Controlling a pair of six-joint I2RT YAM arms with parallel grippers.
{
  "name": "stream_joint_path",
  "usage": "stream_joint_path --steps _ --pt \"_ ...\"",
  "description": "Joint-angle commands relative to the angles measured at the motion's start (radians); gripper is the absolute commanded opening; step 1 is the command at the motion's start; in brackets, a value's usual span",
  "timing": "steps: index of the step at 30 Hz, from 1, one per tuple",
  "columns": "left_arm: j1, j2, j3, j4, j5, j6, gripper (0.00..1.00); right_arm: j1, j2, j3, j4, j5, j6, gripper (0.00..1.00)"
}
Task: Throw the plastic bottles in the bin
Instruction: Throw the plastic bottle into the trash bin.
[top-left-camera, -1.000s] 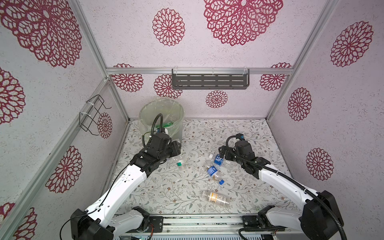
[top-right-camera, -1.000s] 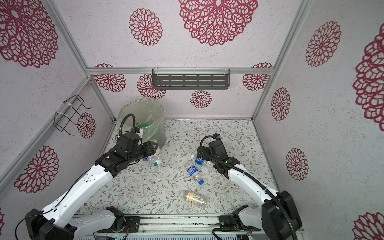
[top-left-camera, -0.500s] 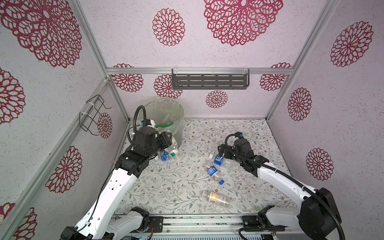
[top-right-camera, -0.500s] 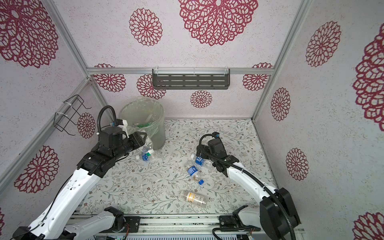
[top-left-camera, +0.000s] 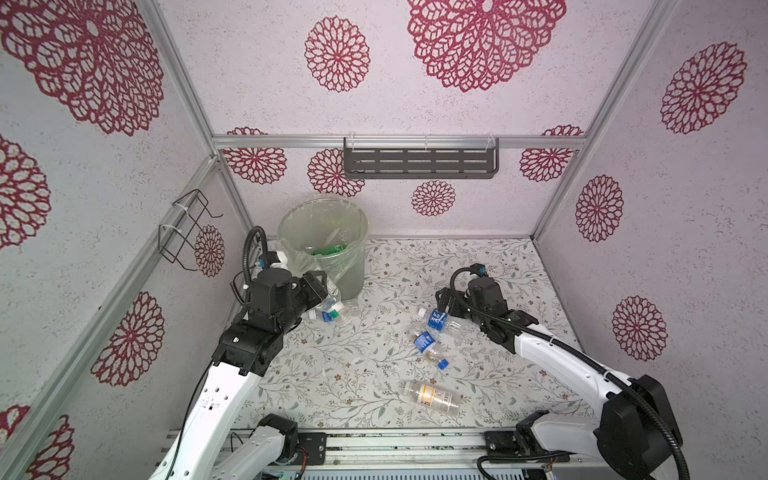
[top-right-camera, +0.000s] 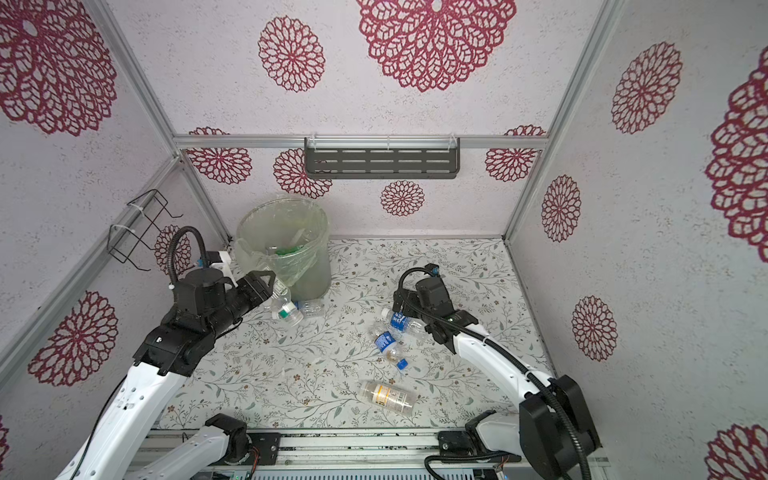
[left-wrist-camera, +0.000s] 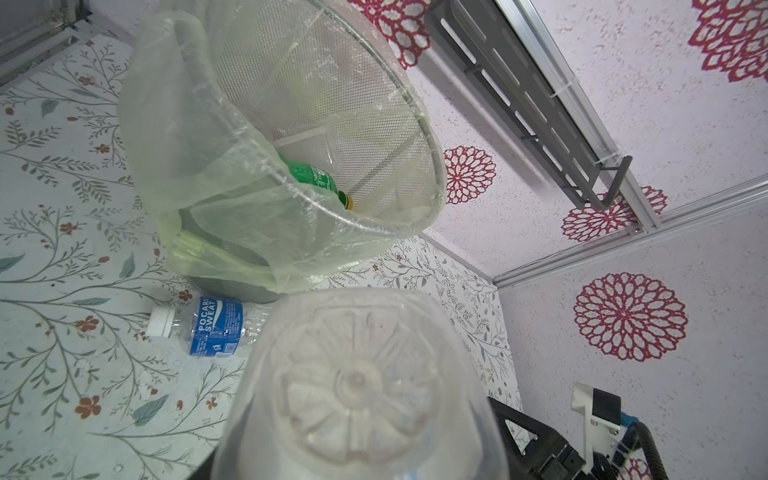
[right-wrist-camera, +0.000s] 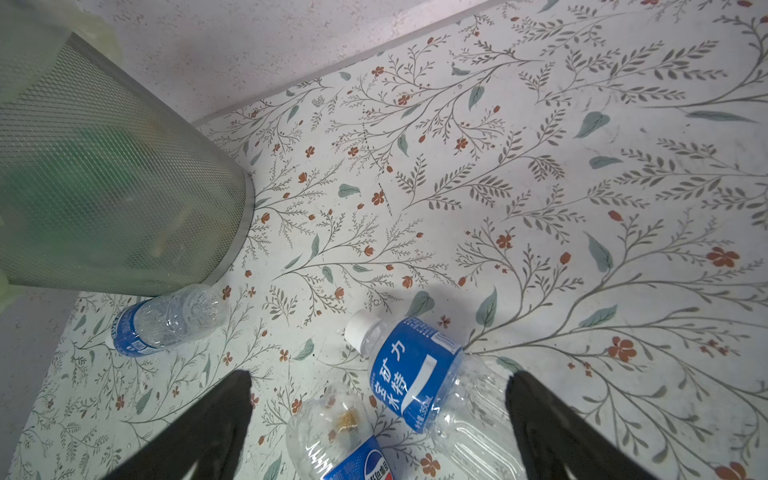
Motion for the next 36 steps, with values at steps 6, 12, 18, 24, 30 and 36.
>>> stream_joint_path --steps 6,12,18,24,30,36 --pt "0.018 -0.056 -0.029 0.029 -0.012 -0.066 0.48 -0.008 -0.002 -0.005 0.033 0.006 0.016 0.99" --pt "0.043 0.033 0.071 0.018 0.049 -0.058 0.50 -0.008 -0.006 -0.014 0.040 0.008 0.023 0.99" --pt "0.094 0.214 0.263 0.071 0.090 -0.032 0.51 -0.008 -0.005 -0.018 0.041 0.009 0.034 0.99" --pt "0.243 0.554 0.640 0.073 0.235 -0.035 0.69 -0.008 -0.008 -0.014 0.050 0.000 0.045 0.99" --pt "0.308 0.709 0.921 0.027 0.481 -0.059 0.97 -0.009 -0.039 -0.010 0.030 0.014 0.044 0.99" --pt "0.317 0.581 0.820 0.021 0.532 0.031 0.97 -0.009 -0.040 0.009 -0.018 0.044 -0.006 0.99"
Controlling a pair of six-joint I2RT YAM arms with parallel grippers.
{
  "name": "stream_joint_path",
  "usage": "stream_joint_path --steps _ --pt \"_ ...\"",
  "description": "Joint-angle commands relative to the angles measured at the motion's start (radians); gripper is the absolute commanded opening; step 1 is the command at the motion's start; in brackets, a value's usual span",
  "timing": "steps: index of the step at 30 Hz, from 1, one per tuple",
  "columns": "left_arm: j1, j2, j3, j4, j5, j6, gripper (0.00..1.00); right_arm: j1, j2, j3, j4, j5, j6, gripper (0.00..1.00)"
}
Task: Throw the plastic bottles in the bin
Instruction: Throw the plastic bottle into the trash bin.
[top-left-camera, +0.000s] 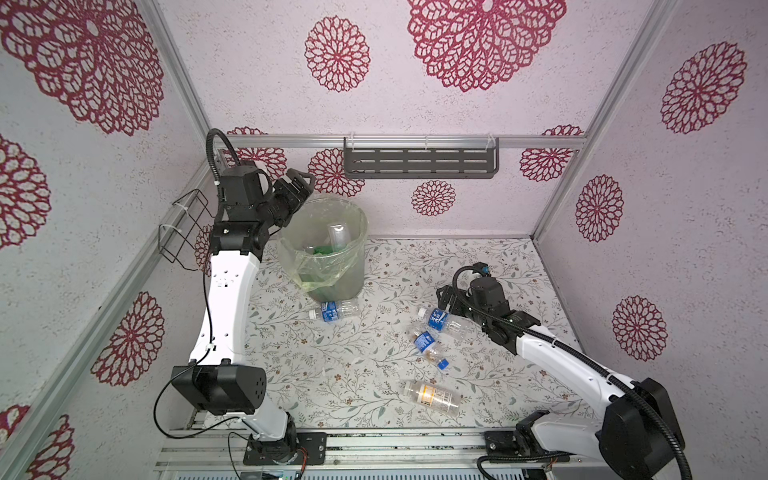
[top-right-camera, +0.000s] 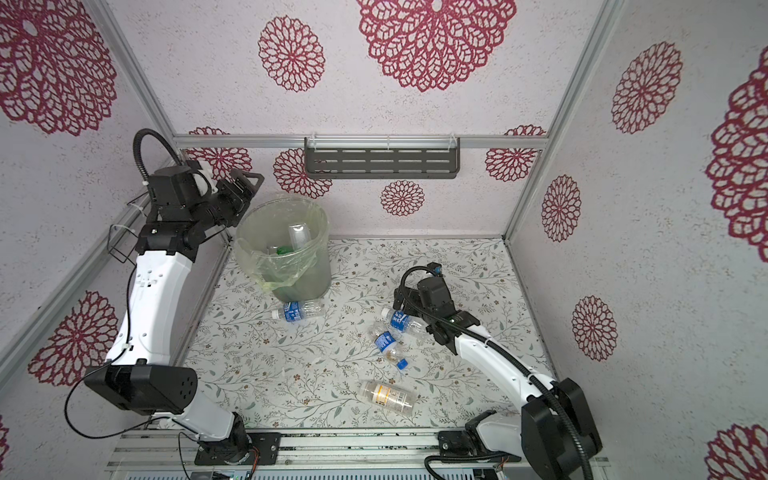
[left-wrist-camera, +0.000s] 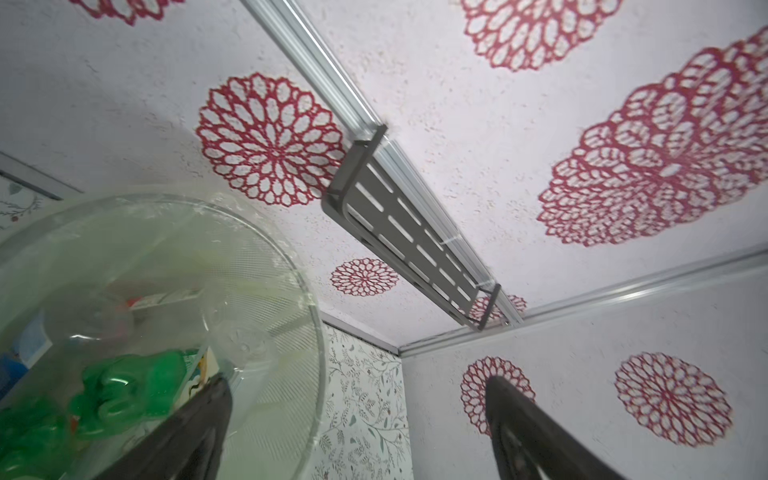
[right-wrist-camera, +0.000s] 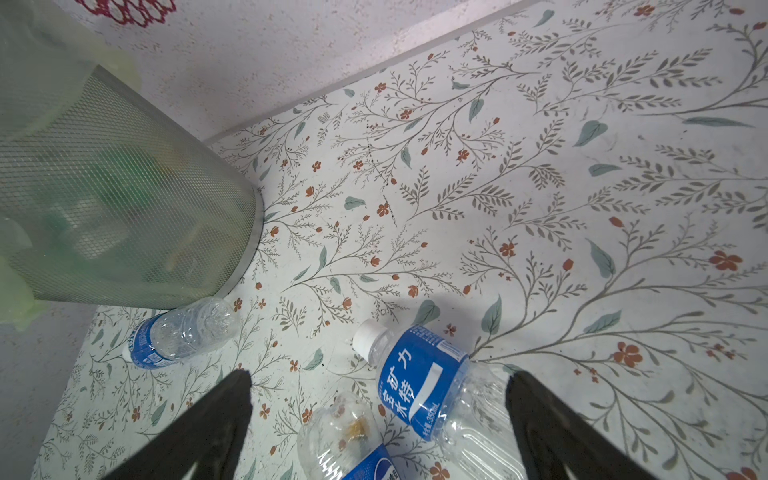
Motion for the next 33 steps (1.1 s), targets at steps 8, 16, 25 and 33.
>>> stream_joint_path --steps 8,16,25,33 --pt "-0.001 -0.271 -0.299 0.084 -0.002 0.147 0.97 -0.006 0.021 0.057 -0.088 0.053 -0.062 0.99" --pt "-0.001 -0.325 -0.452 0.129 -0.009 0.210 0.97 -0.006 0.047 0.082 -0.136 0.051 -0.061 0.99" --pt "-0.001 -0.362 -0.522 0.088 -0.043 0.281 0.97 -0.005 0.086 0.092 -0.183 0.025 -0.079 0.99" --pt "-0.001 -0.438 -0.620 0.104 -0.002 0.312 0.97 -0.006 0.144 0.124 -0.213 -0.035 -0.098 0.99"
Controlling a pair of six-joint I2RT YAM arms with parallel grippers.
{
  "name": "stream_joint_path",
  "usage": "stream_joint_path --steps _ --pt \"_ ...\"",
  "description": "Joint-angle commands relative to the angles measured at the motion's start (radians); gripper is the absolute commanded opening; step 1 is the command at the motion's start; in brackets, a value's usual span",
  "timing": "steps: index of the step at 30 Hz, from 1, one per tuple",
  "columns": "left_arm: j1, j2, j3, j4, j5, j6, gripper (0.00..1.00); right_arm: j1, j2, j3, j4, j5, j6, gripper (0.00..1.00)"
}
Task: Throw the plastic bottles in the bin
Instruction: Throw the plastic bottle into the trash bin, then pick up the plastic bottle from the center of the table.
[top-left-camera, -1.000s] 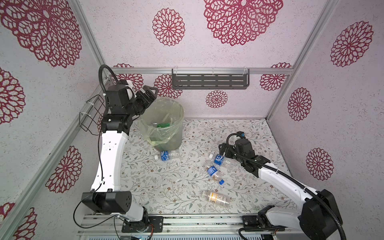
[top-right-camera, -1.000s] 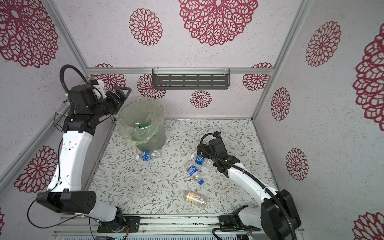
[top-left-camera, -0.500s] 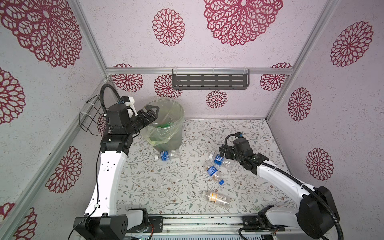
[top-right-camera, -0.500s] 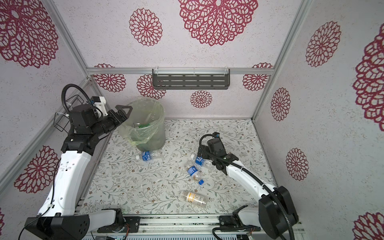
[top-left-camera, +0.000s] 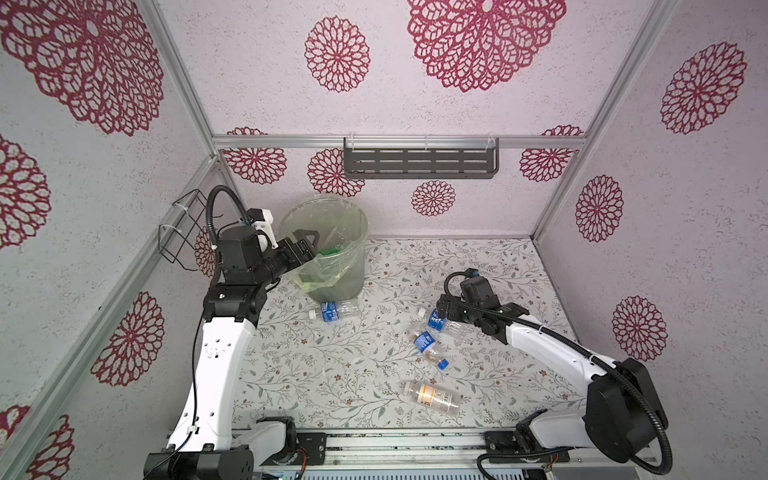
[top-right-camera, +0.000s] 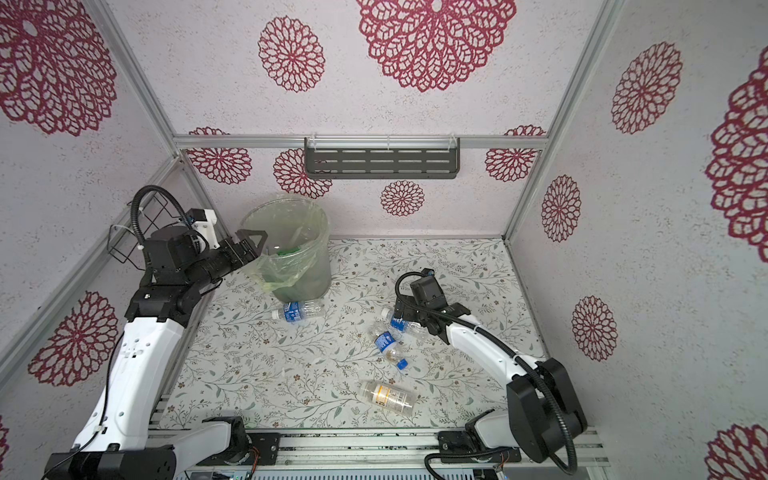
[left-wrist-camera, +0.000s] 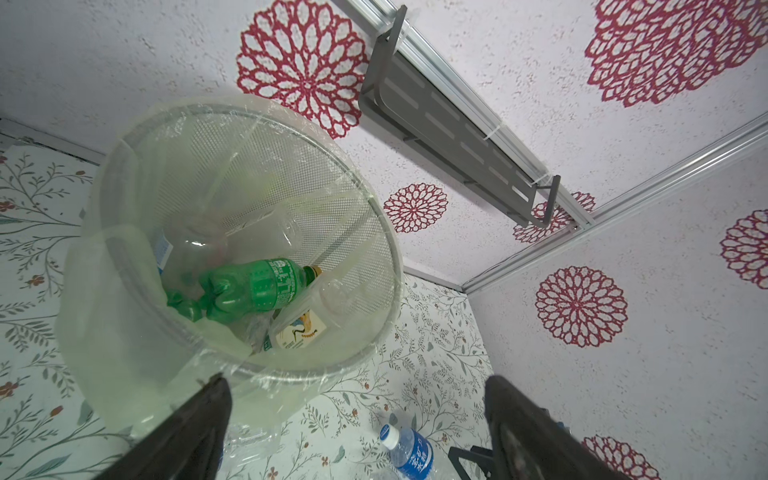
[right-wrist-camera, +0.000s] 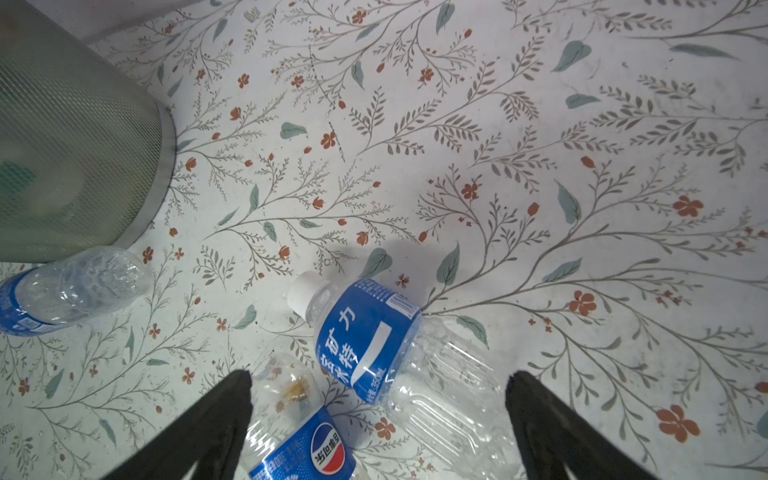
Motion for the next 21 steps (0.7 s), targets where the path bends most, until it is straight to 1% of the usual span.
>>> stream_joint_path --steps 1,5,10,16,21 --pt "0.000 -0.031 -0.037 0.024 0.040 0.030 0.97 -0.005 0.018 0.055 -0.031 -0.034 -0.036 0.99" --pt "0.000 -0.066 -0.105 0.058 0.066 0.021 0.97 -0.005 0.050 0.074 -0.038 -0.069 -0.055 0.99" --pt "0.000 -0.096 -0.167 0.073 0.074 0.002 0.97 -0.005 0.089 0.103 -0.066 -0.080 -0.077 0.99" --pt "-0.010 -0.107 -0.269 0.137 0.111 -0.066 0.97 -0.003 0.090 0.091 -0.078 -0.085 -0.102 0.99" --pt "-0.030 -0.115 -0.346 0.194 0.104 -0.133 0.97 0.019 0.080 0.075 -0.083 -0.083 -0.093 0.99"
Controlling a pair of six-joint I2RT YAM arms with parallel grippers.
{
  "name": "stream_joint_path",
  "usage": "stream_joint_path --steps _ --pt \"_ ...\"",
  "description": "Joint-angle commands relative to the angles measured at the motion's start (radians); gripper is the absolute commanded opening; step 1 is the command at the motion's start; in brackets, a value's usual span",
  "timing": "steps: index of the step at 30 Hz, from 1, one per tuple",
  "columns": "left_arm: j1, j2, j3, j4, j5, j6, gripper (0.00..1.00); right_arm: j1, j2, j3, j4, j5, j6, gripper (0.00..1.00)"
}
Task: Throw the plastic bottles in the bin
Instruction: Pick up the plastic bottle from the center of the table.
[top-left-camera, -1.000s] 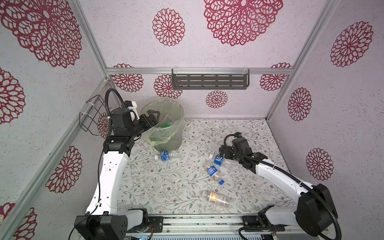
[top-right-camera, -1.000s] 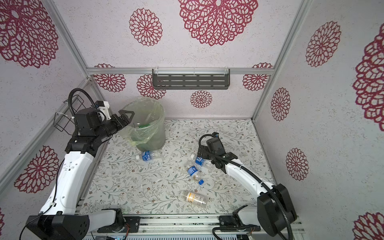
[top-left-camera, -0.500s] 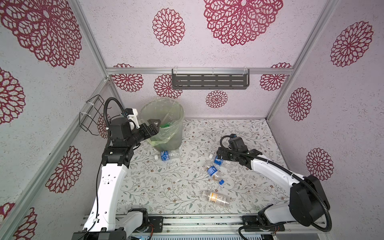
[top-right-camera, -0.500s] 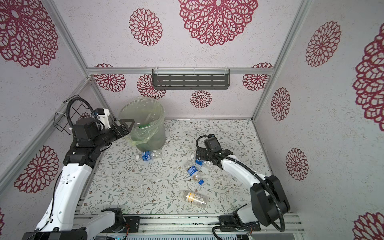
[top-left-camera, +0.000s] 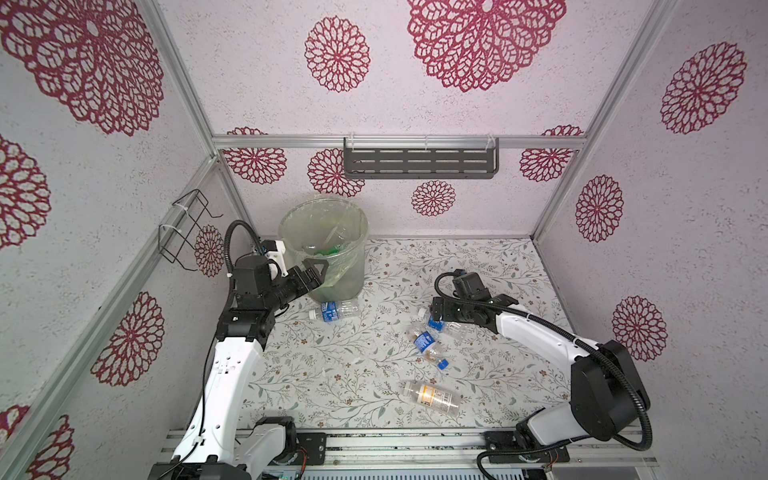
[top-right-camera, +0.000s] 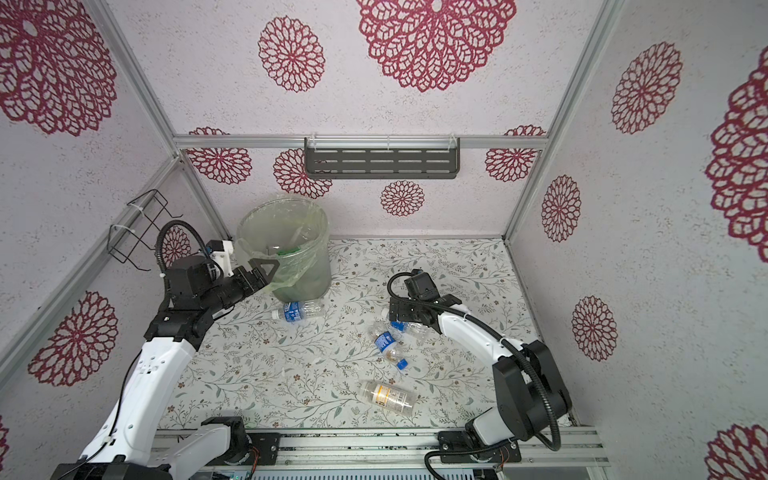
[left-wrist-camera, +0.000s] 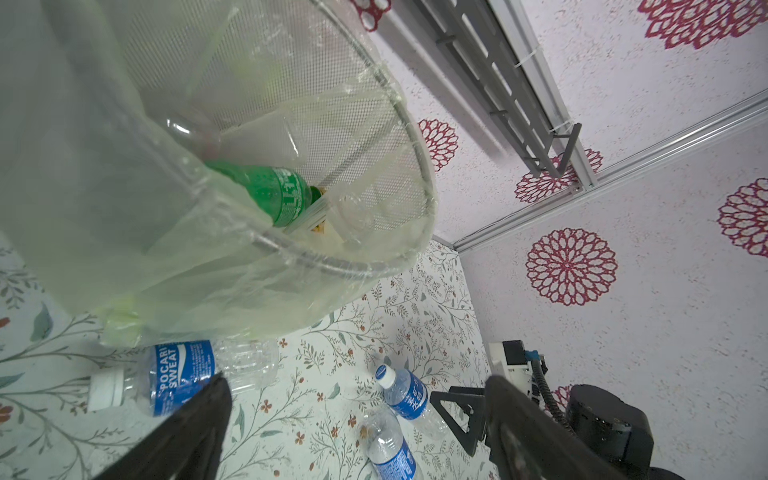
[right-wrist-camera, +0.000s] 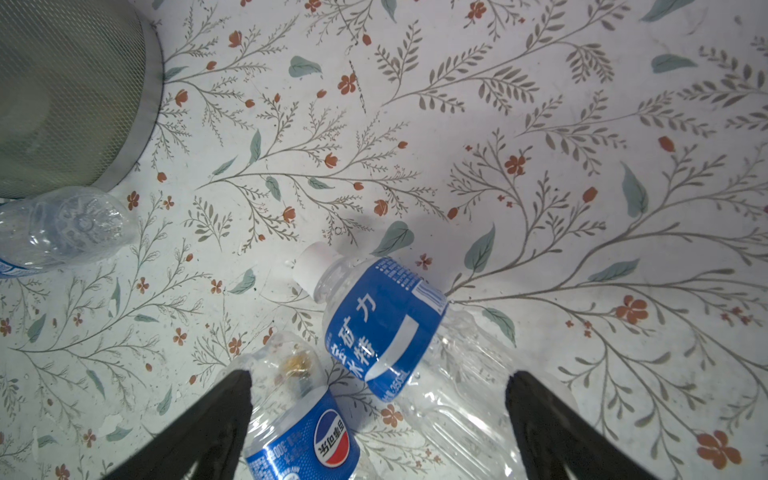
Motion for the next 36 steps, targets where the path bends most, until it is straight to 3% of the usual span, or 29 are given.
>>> stream_joint_path --steps 1,11,36 --pt "-0.019 -0.018 -0.035 0.080 0.014 -0.054 0.97 0.021 -0.028 -0.008 -0.006 -0.002 -0.018 0.99" --pt "-0.067 -0.016 -0.078 0.106 -0.026 -0.064 0.97 0.081 -0.050 -0.053 0.019 -0.013 -0.001 0.99" --pt "-0.072 -0.009 -0.086 0.092 -0.054 -0.053 0.97 0.178 -0.086 -0.166 0.115 -0.055 0.049 0.97"
